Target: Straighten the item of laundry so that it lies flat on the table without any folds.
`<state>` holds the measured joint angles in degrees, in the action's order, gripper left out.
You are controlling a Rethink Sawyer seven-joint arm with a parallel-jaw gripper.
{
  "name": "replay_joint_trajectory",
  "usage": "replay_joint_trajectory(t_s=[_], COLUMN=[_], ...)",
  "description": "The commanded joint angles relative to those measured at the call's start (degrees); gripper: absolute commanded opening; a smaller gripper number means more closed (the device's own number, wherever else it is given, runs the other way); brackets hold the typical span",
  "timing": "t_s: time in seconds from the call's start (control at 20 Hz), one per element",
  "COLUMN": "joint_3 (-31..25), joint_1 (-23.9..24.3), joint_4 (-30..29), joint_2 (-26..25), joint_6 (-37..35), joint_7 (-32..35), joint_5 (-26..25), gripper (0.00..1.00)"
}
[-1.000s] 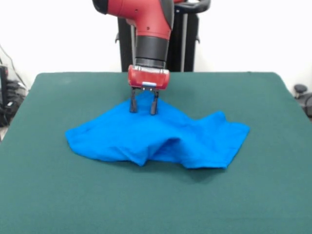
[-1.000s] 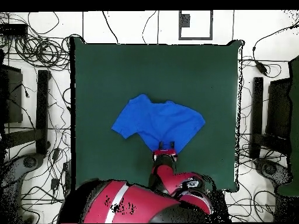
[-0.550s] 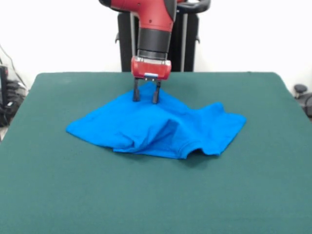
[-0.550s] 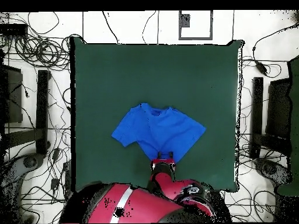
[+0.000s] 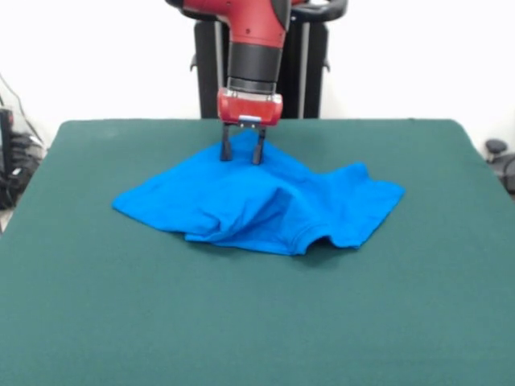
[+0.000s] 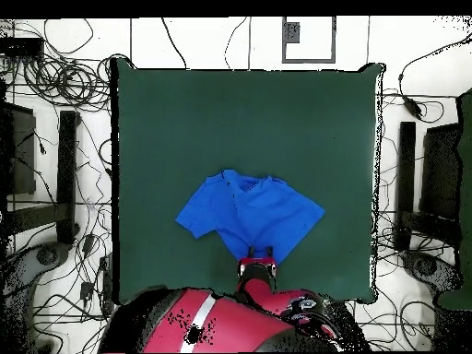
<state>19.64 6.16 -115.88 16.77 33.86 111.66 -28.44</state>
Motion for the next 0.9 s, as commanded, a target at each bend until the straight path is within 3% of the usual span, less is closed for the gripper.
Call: replay_joint_trajectory(t_s=[0.05, 0.9], joint_3=[-9.09, -8.85], joint_1=[-0.28, 0.57], joint_4=[-3.88, -6.18], joint_2=[-6.23, -3.82], joint_6=[-11.87, -13.58], joint_7=[6.04, 5.55], joint_5=[-2.90, -4.10], gripper=[1.00, 1.00])
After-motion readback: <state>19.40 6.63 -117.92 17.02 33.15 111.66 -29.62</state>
